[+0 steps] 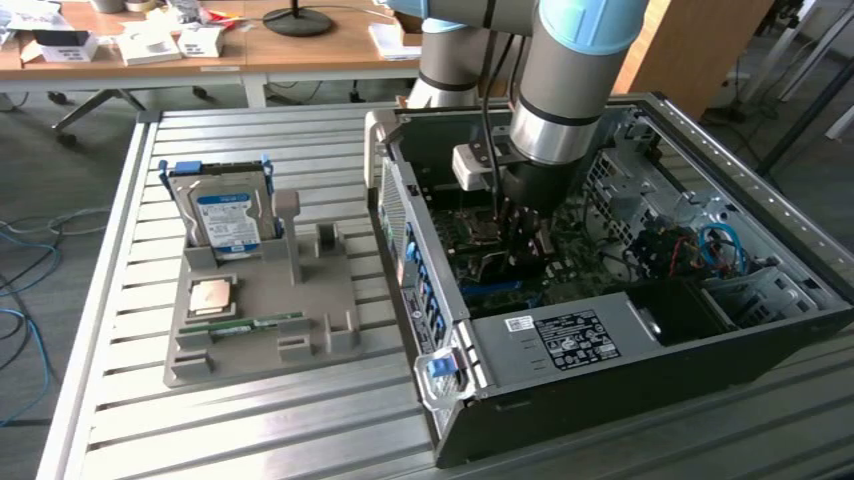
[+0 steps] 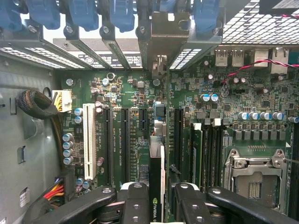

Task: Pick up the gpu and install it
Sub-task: 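Insert the gpu into the slot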

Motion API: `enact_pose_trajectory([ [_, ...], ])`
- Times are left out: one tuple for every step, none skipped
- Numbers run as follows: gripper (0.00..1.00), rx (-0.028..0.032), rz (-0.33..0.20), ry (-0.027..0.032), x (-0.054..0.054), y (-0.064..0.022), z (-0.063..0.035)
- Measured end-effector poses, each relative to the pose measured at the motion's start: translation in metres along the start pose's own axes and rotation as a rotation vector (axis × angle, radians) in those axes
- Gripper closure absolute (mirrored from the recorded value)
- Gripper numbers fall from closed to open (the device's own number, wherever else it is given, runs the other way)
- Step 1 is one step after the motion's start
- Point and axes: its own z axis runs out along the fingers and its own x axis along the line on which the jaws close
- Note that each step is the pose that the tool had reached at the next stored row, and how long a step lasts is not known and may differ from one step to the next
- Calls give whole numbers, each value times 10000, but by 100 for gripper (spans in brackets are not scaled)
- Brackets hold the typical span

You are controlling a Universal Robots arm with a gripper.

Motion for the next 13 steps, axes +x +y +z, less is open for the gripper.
enact_pose_trajectory([
  [74,1,0,-1,0,1,0],
  [74,1,1,0,0,3,0],
  [74,1,1,-1,0,4,1],
  [74,1,1,-1,0,4,1],
  [74,1,0,0,0,4,0],
  [74,0,0,0,0,4,0],
  [74,0,1,0,0,5,0],
  [74,0,1,0,0,5,0],
  [74,0,0,-1,0,6,0],
  [74,-1,0,2,1,7,2],
  [74,0,1,1,0,7,2],
  [74,0,2,-5,0,7,3],
  [74,0,2,-6,0,6,3],
])
